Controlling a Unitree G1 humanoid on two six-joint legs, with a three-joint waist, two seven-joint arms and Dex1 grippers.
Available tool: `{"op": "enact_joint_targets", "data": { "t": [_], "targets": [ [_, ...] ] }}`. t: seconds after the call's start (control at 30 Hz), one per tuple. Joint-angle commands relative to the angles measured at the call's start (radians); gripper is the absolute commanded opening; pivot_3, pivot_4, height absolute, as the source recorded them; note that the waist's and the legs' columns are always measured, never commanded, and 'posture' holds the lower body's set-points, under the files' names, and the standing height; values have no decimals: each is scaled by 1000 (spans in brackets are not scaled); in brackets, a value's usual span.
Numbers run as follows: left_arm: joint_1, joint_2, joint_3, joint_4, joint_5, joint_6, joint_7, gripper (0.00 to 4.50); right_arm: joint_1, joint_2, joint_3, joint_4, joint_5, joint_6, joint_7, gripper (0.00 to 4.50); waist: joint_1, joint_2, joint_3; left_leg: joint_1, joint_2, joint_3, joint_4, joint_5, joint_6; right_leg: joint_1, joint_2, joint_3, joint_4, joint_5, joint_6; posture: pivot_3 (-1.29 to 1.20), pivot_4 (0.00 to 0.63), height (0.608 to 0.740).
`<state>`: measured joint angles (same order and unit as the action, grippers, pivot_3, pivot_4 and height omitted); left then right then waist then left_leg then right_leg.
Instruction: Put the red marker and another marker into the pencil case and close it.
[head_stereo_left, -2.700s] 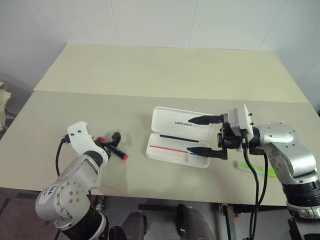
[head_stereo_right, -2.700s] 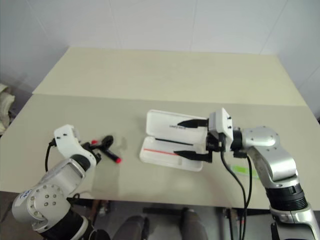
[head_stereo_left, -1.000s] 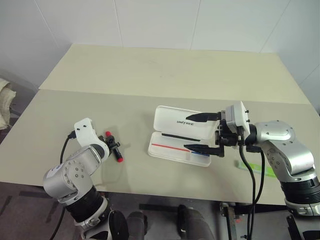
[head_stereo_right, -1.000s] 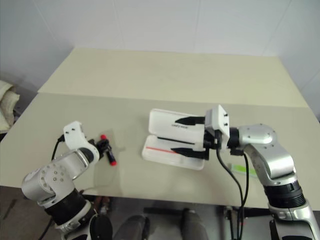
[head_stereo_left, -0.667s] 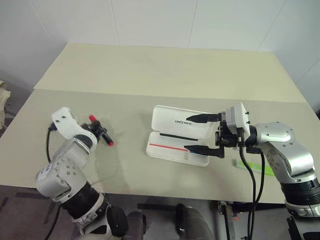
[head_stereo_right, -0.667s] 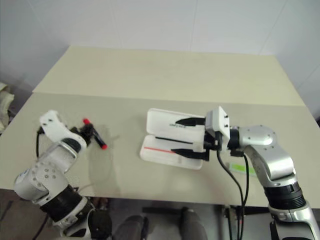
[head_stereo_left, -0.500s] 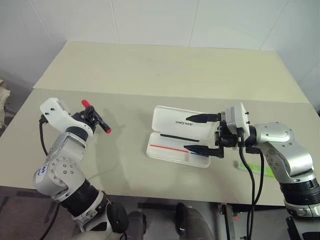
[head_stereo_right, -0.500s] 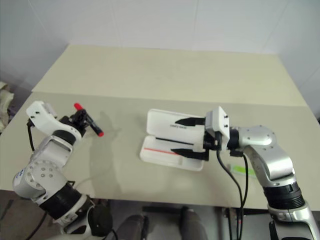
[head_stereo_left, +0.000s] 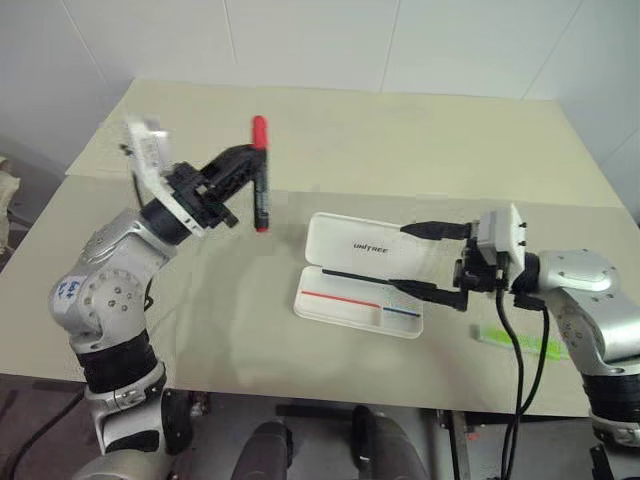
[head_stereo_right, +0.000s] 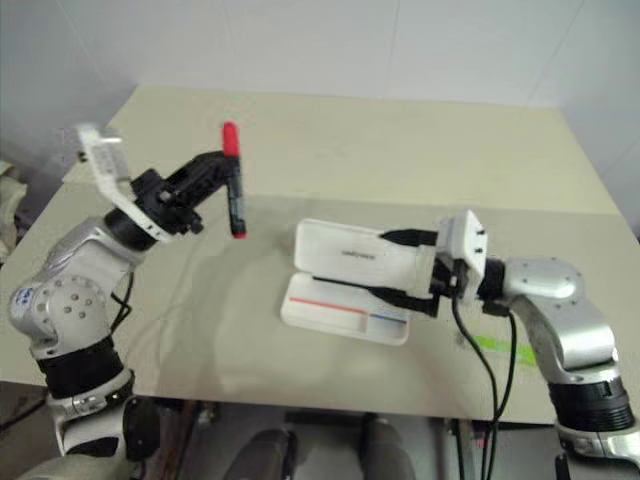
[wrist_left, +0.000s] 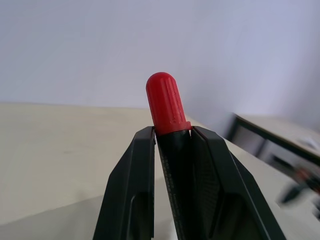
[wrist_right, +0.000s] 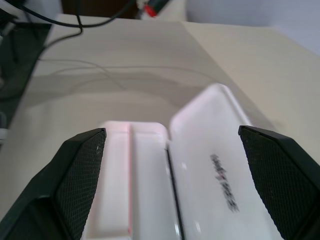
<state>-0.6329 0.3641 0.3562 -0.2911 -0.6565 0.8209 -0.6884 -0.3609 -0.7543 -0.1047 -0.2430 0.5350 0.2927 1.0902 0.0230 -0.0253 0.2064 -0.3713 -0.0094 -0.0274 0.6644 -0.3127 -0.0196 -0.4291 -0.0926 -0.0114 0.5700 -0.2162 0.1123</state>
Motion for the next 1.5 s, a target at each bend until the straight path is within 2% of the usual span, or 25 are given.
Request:
{"op": "enact_joint_targets", "data": {
  "t": [0.03, 0.1, 0.4, 0.5, 0.7, 0.97, 1.17, 1.33, 1.4, 1.5],
  "targets": [
    [-10, 66, -176, 27, 19, -136, -238, 640, 54, -42, -95, -88, 16, 16, -40, 4500, 0, 0, 0, 0, 0, 0, 0, 0, 0, 0, 0, 0, 0, 0, 0, 0, 150, 740],
    [-11, 92, -272, 66, 55, -223, -357, 640, 93, -57, -137, -125, 25, 35, -67, 4500, 0, 0, 0, 0, 1, 0, 0, 0, 0, 0, 1, 0, 0, 0, -1, 0, 150, 740],
    [-99, 74, -474, 294, 209, -520, -552, 640, 220, -70, -246, -260, 53, 102, -158, 4500, 0, 1, 0, 2, 2, 5, 1, -1, 2, 0, 2, 4, 1, 0, -1, 0, 150, 740],
    [-155, 64, -552, 452, 352, -785, -609, 640, 276, -64, -285, -324, 68, 131, -194, 4500, 2, 1, 0, 2, 2, 5, 1, -1, 2, 0, 2, 4, 1, 0, -1, 0, 150, 740],
    [-244, 7, -571, 658, 418, -957, -626, 640, 330, -64, -320, -391, 96, 167, -242, 4500, 3, 1, 0, 1, 2, 6, 2, -1, 4, 0, 2, 5, 0, 0, 1, 0, 150, 740],
    [-245, -50, -589, 710, 442, -1006, -632, 640, 343, -65, -323, -424, 112, 188, -274, 4500, 3, 1, 0, 1, 2, 8, 2, -3, 6, 0, 3, 6, 3, 1, 3, 0, 150, 740],
    [-239, -52, -610, 752, 481, -1057, -639, 640, 345, -65, -325, -434, 117, 195, -286, 4500, 2, 1, 0, 1, 2, 8, 3, -3, 6, 0, 3, 7, 1, 2, 3, 0, 150, 740],
    [-258, -60, -615, 857, 539, -1163, -614, 640, 338, -61, -314, -442, 120, 198, -300, 4500, 2, 1, 0, 2, 2, 9, 3, -3, 6, 0, 3, 8, 2, 2, 3, 0, 150, 740],
    [-265, -65, -617, 887, 557, -1193, -608, 1432, 338, -59, -311, -444, 120, 197, -305, 4500, 2, 1, 0, 2, 3, 9, 4, -3, 6, 0, 3, 8, 2, 2, 3, 0, 150, 740],
    [-274, -76, -613, 915, 571, -1209, -595, 2335, 340, -56, -308, -447, 121, 195, -310, 4500, 3, 1, 0, 2, 3, 9, 4, -3, 6, 0, 3, 8, 2, 2, 3, 0, 150, 740]
  ]
}}
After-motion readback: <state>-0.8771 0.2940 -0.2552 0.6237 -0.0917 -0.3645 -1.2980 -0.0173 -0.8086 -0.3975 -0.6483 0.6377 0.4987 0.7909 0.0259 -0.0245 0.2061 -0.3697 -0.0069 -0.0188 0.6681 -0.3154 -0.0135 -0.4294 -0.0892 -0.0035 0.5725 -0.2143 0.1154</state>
